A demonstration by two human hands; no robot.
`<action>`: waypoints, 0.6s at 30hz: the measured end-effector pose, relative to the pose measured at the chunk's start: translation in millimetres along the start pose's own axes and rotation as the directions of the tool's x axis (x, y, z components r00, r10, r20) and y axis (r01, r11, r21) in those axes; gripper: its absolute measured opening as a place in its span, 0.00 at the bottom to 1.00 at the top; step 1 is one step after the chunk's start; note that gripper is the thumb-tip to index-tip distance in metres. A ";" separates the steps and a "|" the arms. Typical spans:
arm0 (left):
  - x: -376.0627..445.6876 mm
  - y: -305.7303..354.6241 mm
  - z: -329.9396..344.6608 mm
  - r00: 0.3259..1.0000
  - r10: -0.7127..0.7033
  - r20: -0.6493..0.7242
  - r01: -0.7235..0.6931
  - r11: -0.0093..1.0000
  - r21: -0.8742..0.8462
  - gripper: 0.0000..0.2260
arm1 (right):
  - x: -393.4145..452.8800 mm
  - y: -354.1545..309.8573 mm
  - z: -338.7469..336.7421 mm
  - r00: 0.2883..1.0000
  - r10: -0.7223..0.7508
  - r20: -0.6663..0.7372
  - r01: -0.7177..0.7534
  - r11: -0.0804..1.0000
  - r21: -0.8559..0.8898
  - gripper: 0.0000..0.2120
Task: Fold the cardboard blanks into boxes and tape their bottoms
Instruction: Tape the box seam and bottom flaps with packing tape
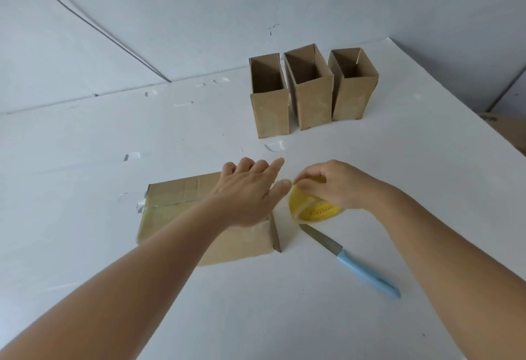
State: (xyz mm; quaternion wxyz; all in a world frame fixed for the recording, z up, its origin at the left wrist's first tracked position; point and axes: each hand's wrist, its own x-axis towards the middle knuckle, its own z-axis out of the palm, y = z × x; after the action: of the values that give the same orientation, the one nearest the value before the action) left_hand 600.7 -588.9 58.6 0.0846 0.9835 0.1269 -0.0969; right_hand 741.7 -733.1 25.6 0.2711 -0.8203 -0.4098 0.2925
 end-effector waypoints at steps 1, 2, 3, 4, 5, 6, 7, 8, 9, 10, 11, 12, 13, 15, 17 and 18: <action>1.4 -0.3 -3.2 1.000 0.001 0.018 0.000 1.000 -0.006 0.26 | -1.7 -0.6 -1.7 1.000 -0.006 -0.016 0.006 1.000 0.013 0.09; 3.7 -0.3 -6.5 0.999 0.003 0.049 -0.002 1.000 -0.009 0.24 | -2.9 -1.6 -2.5 1.000 0.000 -0.024 0.000 1.000 0.007 0.10; 6.7 0.1 -9.8 0.995 0.005 0.095 -0.003 1.000 -0.015 0.23 | -3.4 -3.9 -2.0 0.999 0.013 -0.032 -0.015 0.999 -0.050 0.11; 9.8 0.7 -13.4 0.989 0.006 0.148 -0.002 1.000 -0.027 0.23 | -3.7 -7.5 -0.4 0.999 0.026 -0.043 -0.033 0.988 -0.152 0.11; 12.8 1.8 -16.2 0.982 0.007 0.191 0.001 0.999 -0.043 0.24 | -3.4 -11.5 2.3 0.998 0.037 -0.059 -0.051 0.964 -0.261 0.12; 15.0 2.5 -18.1 0.976 0.006 0.216 0.005 0.999 -0.054 0.25 | -2.5 -15.2 4.7 0.996 0.037 -0.078 -0.062 0.938 -0.340 0.13; 16.2 2.2 -19.3 0.974 0.006 0.229 0.007 0.998 -0.059 0.25 | -2.2 -18.8 5.7 0.995 0.036 -0.097 -0.070 0.925 -0.375 0.13; 16.5 1.0 -20.0 0.971 0.010 0.240 0.005 0.998 -0.062 0.25 | -3.1 -21.8 5.2 0.993 0.044 -0.114 -0.084 0.923 -0.374 0.12; 17.1 -1.1 -21.3 0.966 0.013 0.257 0.003 0.998 -0.061 0.26 | -4.9 -23.8 3.9 0.989 0.061 -0.136 -0.104 0.934 -0.340 0.11; 17.7 -2.8 -23.6 0.959 0.011 0.283 0.004 0.999 -0.054 0.26 | -7.9 -25.8 2.6 0.984 0.074 -0.159 -0.117 0.951 -0.285 0.09; 19.7 -3.8 -27.0 0.950 0.005 0.313 0.006 0.999 -0.035 0.27 | -10.9 -27.5 2.1 0.980 0.085 -0.180 -0.126 0.965 -0.231 0.08; 23.2 -3.2 -31.4 0.941 0.005 0.338 -0.007 1.000 0.004 0.28 | -13.9 -29.7 2.4 0.976 0.089 -0.197 -0.129 0.972 -0.198 0.07; 28.0 -0.5 -36.2 0.936 0.020 0.352 -0.042 0.998 0.054 0.29 | -16.3 -32.7 3.5 0.974 0.079 -0.211 -0.121 0.973 -0.196 0.07; 38.9 8.8 -44.7 0.929 0.079 0.361 -0.119 0.989 0.091 0.28 | -18.7 -38.1 6.4 0.970 0.033 -0.242 -0.094 0.964 -0.249 0.06; 48.6 14.6 -48.4 0.923 0.144 0.357 -0.146 0.989 -0.020 0.21 | -19.7 -41.7 7.4 0.959 -0.006 -0.282 -0.079 0.954 -0.290 0.09; 52.4 14.8 -48.3 0.915 0.173 0.364 -0.142 0.984 -0.110 0.17 | -21.0 -42.9 6.9 0.953 -0.019 -0.304 -0.078 0.949 -0.306 0.09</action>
State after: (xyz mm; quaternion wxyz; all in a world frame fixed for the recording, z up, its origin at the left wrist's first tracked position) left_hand 662.5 -581.6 96.3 0.1546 0.9500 0.0329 -0.2694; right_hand 704.5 -726.9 55.6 0.1922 -0.8942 -0.3922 0.0984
